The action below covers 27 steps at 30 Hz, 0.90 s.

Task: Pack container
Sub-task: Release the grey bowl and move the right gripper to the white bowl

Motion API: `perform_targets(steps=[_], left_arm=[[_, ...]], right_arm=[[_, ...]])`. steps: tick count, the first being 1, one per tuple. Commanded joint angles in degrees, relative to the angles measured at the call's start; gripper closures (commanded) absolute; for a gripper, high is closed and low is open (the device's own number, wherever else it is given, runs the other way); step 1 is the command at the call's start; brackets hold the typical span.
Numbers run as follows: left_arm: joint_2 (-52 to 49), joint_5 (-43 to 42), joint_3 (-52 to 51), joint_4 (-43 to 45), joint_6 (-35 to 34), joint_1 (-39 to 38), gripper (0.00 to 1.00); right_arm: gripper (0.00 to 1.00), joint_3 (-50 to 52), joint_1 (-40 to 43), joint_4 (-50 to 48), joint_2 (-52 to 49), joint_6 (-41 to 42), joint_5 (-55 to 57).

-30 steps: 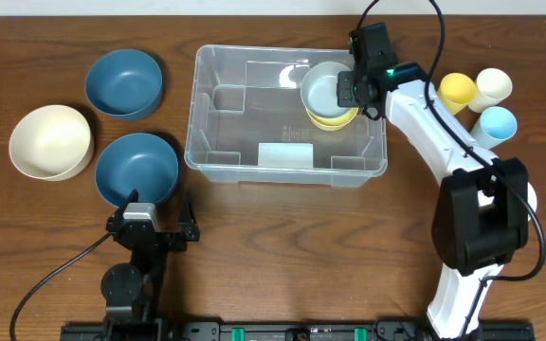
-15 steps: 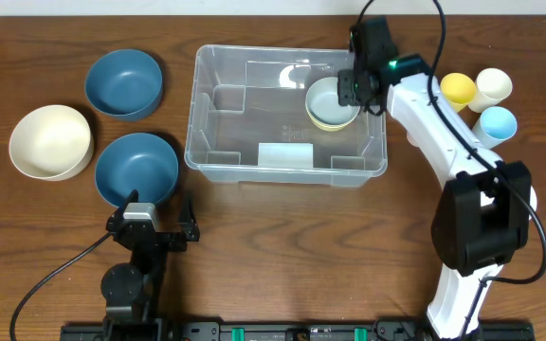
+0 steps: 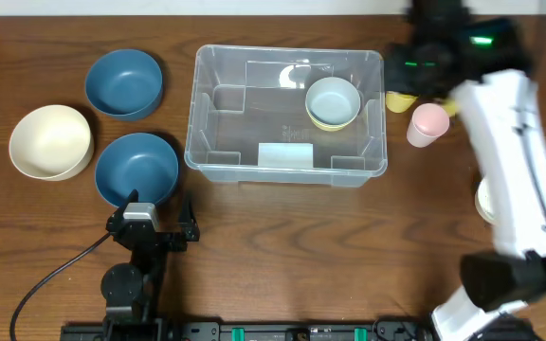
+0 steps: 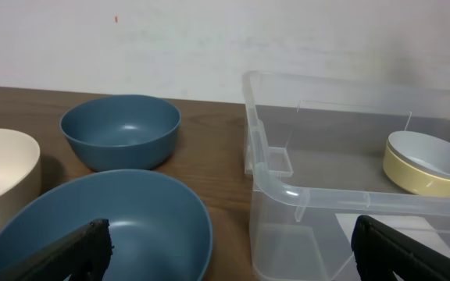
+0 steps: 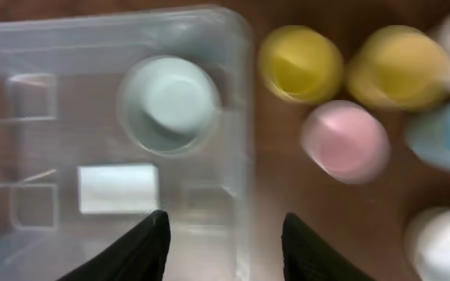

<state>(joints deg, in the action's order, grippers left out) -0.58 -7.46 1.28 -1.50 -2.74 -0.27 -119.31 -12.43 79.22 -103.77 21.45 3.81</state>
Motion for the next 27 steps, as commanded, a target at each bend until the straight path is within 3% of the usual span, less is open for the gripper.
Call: perform_targets(steps=[1,10,14,21,27], left_arm=[[0.2,-0.6,-1.0,-1.9,0.5,-0.2,0.02],[0.2,-0.6,-1.0,-1.9,0.5,-0.2,0.02],[0.2,-0.6,-1.0,-1.9,0.5,-0.2,0.02],[0.2,-0.6,-1.0,-1.9,0.5,-0.2,0.02],[0.2,-0.6,-1.0,-1.9,0.5,-0.2,0.02]], right_arm=[[0.53,-1.1,7.9,4.6,5.9,3.8,0.5],[0.53,-0.9,29.4,17.7,11.8,3.8,0.9],[0.55,3.2,37.9,18.1,12.9,1.8,0.4],[0.58,20.4,49.1,12.8,15.8,1.9,-2.1],[0.61,38.1,53.1,1.4,16.5,2.1,-7.4]])
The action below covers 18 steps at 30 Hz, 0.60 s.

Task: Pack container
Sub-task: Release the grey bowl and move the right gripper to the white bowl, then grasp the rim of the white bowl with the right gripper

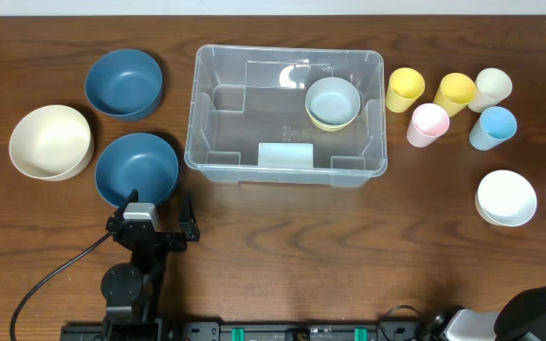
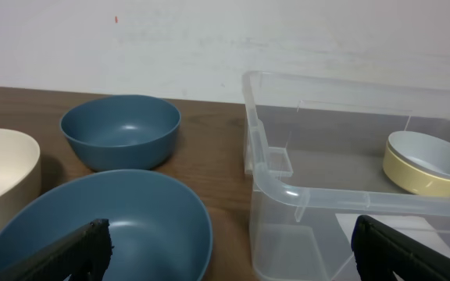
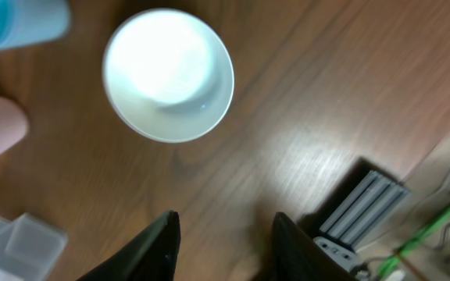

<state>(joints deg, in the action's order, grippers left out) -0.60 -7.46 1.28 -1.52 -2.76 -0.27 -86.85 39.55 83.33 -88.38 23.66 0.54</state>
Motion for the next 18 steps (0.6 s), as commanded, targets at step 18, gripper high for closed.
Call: perform_targets(steps=[18], left_arm=[[0.3,-0.6,-1.0,-1.9,0.6,-0.2,0.02]], right_arm=[[0.61,28.2,0.8,-27.6,1.0,2.5,-2.2]])
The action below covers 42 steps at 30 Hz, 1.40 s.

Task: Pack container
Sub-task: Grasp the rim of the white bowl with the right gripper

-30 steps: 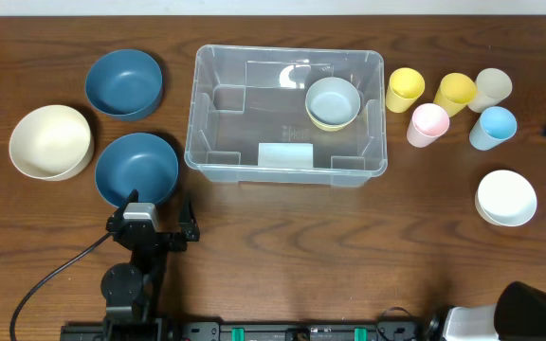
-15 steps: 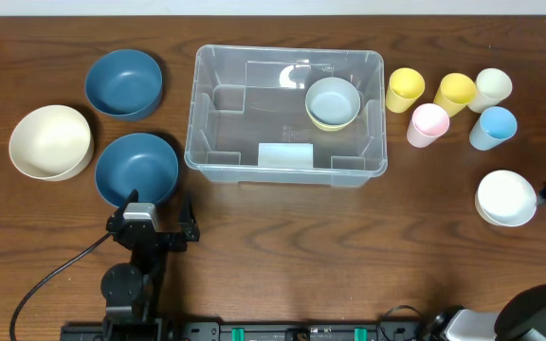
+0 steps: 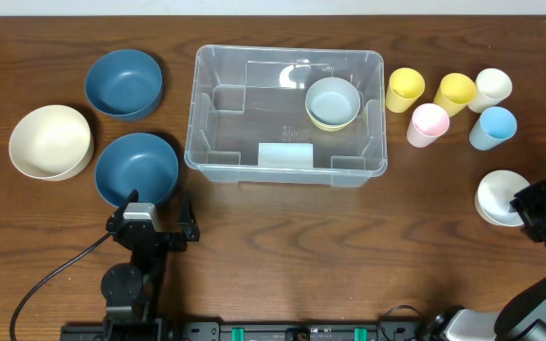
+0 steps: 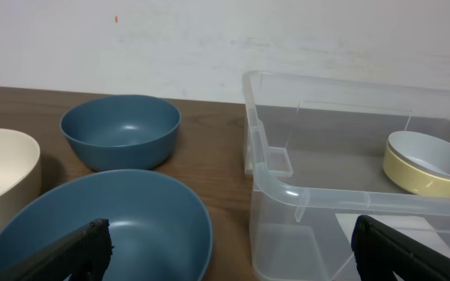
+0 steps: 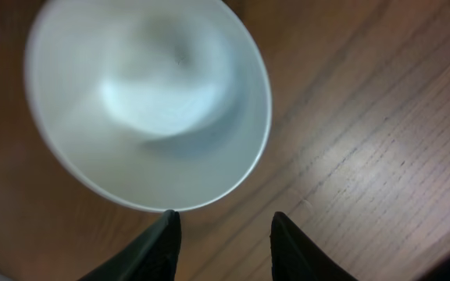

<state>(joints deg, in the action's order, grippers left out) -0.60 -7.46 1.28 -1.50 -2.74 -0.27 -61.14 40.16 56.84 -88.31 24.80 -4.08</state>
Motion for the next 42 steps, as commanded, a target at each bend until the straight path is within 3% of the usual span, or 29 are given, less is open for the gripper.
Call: perform_targets(steps=[1,17,24,28,42], left_arm=[[0.3,-0.6,-1.0,-1.9,0.5,-0.2,0.02],[0.3,-0.6,-1.0,-1.9,0.5,-0.2,0.02],[0.3,-0.6,-1.0,-1.9,0.5,-0.2,0.02],[0.3,-0.6,-1.0,-1.9,0.5,-0.2,0.02],[0.3,-0.6,-1.0,-1.9,0.5,-0.2,0.02]], right_arm=[[0.61,3.6,0.2,-2.2,1.0,1.4,2.6],[0.61,12.2,0.2,-15.6,0.9,1.3,3.1],[0.91,12.2,-0.5,-15.7,0.7,1.3,3.0],[0.99,12.2,-1.3,-15.4,0.4,1.3,3.0],[0.99,9.9,-10.1,-9.4,3.1,-0.7,-4.6]])
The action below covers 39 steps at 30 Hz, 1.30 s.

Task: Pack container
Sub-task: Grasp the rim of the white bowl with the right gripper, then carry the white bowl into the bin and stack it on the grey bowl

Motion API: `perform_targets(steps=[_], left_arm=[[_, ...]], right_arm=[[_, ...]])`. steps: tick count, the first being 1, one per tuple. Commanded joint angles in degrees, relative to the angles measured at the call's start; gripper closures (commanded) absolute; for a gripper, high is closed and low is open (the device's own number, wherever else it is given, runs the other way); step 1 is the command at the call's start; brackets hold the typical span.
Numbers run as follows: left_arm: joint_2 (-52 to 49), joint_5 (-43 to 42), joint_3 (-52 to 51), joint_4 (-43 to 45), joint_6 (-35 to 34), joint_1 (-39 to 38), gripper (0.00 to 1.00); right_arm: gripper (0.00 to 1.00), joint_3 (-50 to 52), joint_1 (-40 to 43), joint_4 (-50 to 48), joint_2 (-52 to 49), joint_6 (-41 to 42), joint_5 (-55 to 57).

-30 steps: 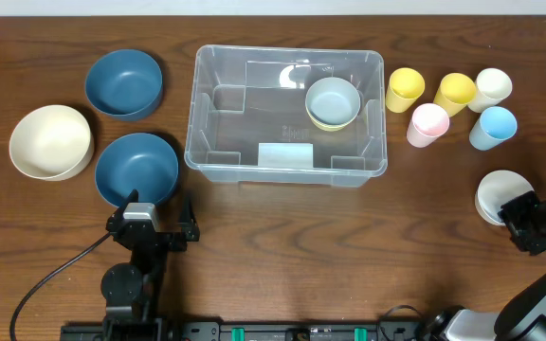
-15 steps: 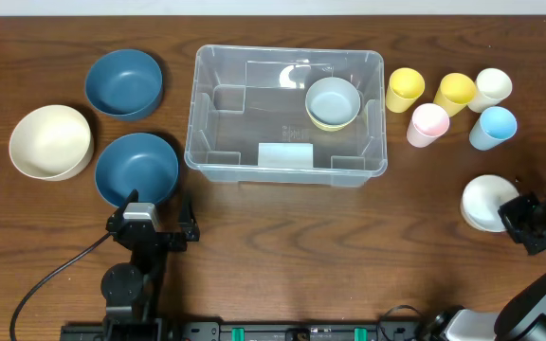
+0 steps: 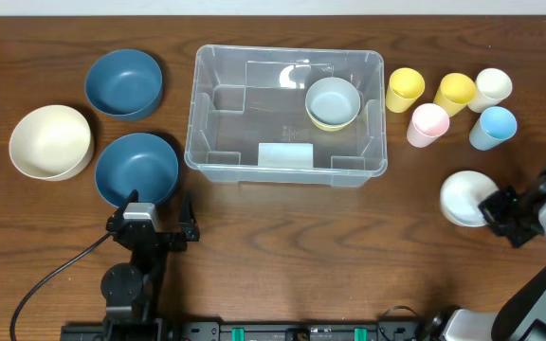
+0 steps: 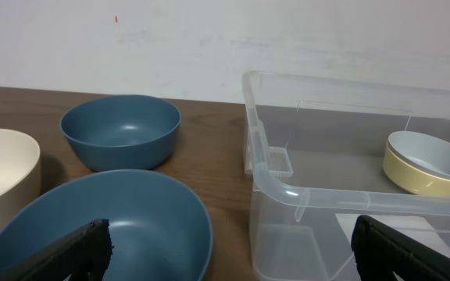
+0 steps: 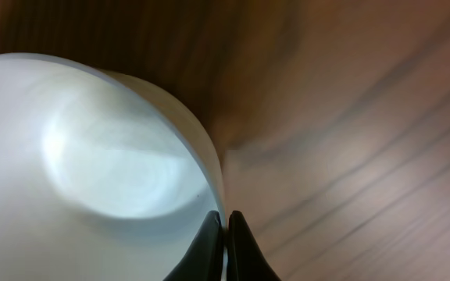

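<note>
A clear plastic container (image 3: pixel 218 156) stands mid-table with a pale blue bowl nested in a yellow bowl (image 3: pixel 334 102) at its back right corner. My right gripper (image 3: pixel 486 208) is shut on the rim of a white bowl (image 3: pixel 464 198) at the right; in the right wrist view both fingers pinch the white bowl (image 5: pixel 108 179) at its edge, the gripper (image 5: pixel 226 234) low in the frame. My left gripper (image 4: pixel 225 246) stands open behind the near blue bowl (image 4: pixel 108 222), with the container (image 4: pixel 350 148) to its right.
A second blue bowl (image 3: pixel 124 83) and a cream bowl (image 3: pixel 51 141) lie at the left. Several cups, two yellow (image 3: pixel 405 89), pink (image 3: pixel 428 124), white (image 3: pixel 492 87) and blue (image 3: pixel 493 127), stand right of the container.
My right gripper was open at the white bowl's right edge. Now it is shut on the rim, and the bowl sits further left, towards the container. The left arm has not moved.
My right arm reached over the cups by the container, gripper open. Then it was at the table's right edge near the white bowl, then close over the bowl with its fingers apart. Now it grips the bowl's rim and the bowl has shifted left.
</note>
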<state>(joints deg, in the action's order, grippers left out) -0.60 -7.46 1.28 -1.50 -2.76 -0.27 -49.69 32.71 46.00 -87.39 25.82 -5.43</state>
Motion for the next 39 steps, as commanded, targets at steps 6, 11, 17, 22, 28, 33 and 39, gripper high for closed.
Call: perform_targets(steps=[6,11,17,22,28,33,39], left_arm=[[0.3,-0.6,-1.0,-1.9,0.6,-0.2,0.02],[0.3,-0.6,-1.0,-1.9,0.6,-0.2,0.02],[0.3,-0.6,-1.0,-1.9,0.6,-0.2,0.02],[0.3,-0.6,-1.0,-1.9,0.6,-0.2,0.02],[0.3,-0.6,-1.0,-1.9,0.5,-0.2,0.02],[0.3,-0.6,-1.0,-1.9,0.6,-0.2,0.02],[0.3,-0.6,-1.0,-1.9,0.6,-0.2,0.02]], right_arm=[[0.99,-7.5,-9.5,8.5,11.8,-2.1,-3.6],[0.99,-14.7,-14.3,13.1,22.1,-2.3,-4.3],[0.99,-23.1,-23.5,13.1,27.2,-3.8,-5.3],[0.97,-28.7,-34.1,9.1,23.7,-3.8,-2.7],[0.96,-33.1,-42.6,4.5,14.1,-3.6,1.6],[0.98,-35.5,-45.6,0.6,3.4,-3.6,2.4],[0.99,-35.8,-46.2,-4.8,-6.8,-3.6,2.4]])
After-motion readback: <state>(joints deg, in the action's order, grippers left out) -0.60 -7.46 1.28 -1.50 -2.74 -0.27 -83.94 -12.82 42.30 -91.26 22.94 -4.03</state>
